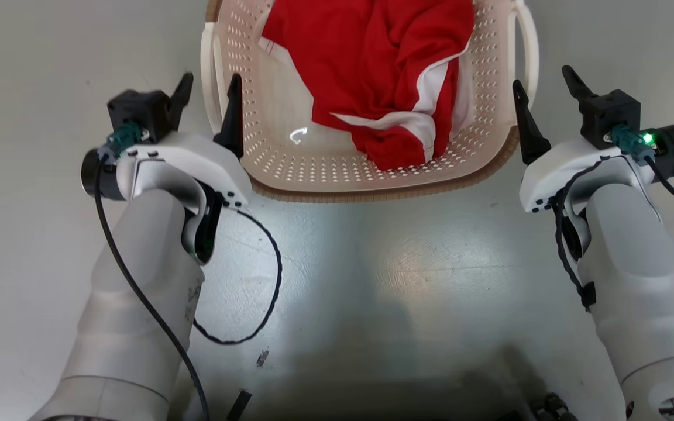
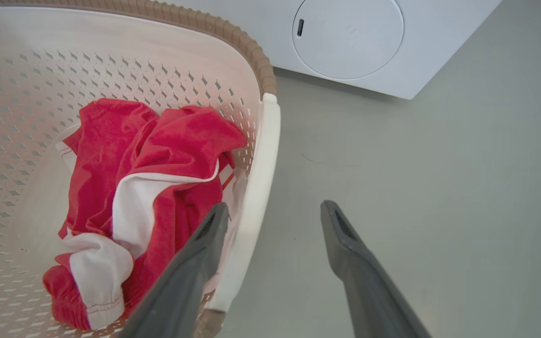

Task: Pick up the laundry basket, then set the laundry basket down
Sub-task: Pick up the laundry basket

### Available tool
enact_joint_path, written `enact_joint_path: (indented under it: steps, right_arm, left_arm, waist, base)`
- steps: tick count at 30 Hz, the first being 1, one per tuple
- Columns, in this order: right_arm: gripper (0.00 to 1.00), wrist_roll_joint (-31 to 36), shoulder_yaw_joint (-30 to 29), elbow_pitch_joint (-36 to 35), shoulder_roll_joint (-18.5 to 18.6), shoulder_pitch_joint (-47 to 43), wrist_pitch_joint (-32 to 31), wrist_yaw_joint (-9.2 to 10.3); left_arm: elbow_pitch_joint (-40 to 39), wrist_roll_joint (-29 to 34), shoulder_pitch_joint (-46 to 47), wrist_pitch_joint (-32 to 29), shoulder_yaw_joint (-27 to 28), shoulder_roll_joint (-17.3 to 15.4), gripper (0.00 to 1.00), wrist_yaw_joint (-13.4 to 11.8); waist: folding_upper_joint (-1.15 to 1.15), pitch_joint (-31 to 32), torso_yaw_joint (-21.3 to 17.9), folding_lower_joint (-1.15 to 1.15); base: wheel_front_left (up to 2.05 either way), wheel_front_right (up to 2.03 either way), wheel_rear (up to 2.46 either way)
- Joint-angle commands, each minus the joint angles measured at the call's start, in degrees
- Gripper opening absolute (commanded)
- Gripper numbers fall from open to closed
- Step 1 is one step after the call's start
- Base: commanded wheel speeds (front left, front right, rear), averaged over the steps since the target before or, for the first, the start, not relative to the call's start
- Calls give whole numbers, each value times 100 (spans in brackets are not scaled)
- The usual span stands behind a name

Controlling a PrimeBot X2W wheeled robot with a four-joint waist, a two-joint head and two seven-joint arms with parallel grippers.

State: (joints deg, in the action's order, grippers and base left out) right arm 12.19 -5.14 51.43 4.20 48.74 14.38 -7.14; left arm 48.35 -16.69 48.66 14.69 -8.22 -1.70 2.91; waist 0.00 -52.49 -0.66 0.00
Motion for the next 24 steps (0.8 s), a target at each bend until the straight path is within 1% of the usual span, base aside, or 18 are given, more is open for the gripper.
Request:
enact_joint_path:
  steps: [1,14,19,24]
  right_arm:
    - [100,25,114,-53,-87,-44,62,-35]
    - [100,104,105,-23,-79,370,62,-35]
    - [100,114,121,35,-84,491,62,-35]
    - [100,35,136,211,-99,626,62,-35]
  left_arm:
    - [-71,-35,-46,30,115,-118,100,-61]
    - [8,-157,384,30,-179,-118,100,-119]
    - [203,-201,606,30,-321,-118,100,-162]
    - [602,-234,844,30,-492,-118,100,-159]
  waist:
    - [0,-56,19,0]
    - [0,-607,118,0]
    - [0,-661,152,0]
    - [0,-658,163,0]
  base:
    - [0,0,0]
    - [0,0,0]
    - [0,0,0]
    - [0,0,0]
